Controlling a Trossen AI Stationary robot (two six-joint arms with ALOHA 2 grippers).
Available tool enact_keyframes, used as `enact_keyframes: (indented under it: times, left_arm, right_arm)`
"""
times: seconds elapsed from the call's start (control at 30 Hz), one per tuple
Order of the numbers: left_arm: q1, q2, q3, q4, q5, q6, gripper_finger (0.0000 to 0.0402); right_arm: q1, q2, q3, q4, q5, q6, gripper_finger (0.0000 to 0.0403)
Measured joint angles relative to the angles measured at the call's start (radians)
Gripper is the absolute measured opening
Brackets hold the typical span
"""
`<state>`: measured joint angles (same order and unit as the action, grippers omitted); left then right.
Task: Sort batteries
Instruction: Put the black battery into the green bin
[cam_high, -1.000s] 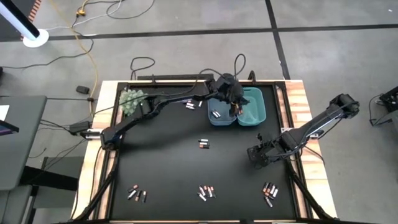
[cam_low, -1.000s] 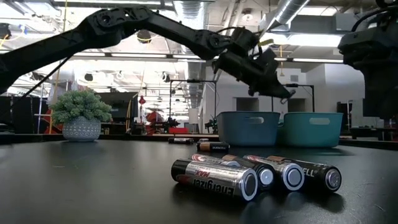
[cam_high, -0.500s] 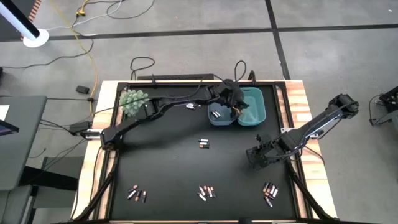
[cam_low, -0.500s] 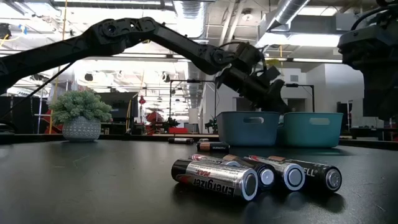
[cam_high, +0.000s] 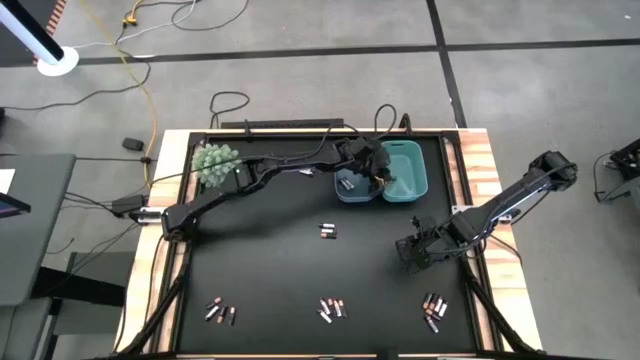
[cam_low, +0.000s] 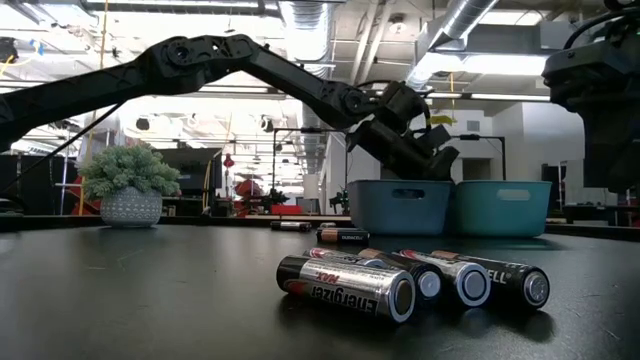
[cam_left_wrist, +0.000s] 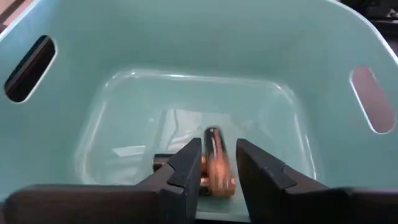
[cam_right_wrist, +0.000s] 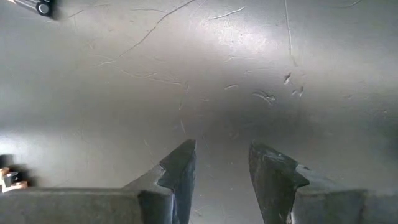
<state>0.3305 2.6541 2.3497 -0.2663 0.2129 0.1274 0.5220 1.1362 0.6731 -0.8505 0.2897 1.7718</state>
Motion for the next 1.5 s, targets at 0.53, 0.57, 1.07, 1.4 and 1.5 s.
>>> enact_keyframes:
  times: [0.53, 0.57, 1.07, 1.4, 1.5]
  left_arm:
    - [0.000, -0.018, 0.006, -0.015, -0.004, 0.021, 0.0110]
    - [0.001, -0.024, 0.006, -0.012, -0.004, 0.024, 0.0110]
    - [0.006, -0.140, 0.006, -0.052, -0.054, 0.052, 0.0110]
    - [0.047, -0.337, 0.006, -0.346, -0.245, 0.237, 0.0110]
    - [0.109, -0.374, 0.005, -0.442, -0.211, 0.208, 0.0110]
  right_arm:
    - [0.000, 0.000, 0.000, -0.001, 0.000, 0.002, 0.0163]
    - [0.000, 0.000, 0.000, 0.000, 0.000, 0.003, 0.0163]
    - [-0.001, 0.000, 0.001, 0.002, 0.000, 0.009, 0.0163]
    - [-0.004, 0.000, 0.001, -0.002, 0.000, 0.011, 0.0163]
    - [-0.014, 0.000, 0.001, -0.002, 0.000, 0.010, 0.0163]
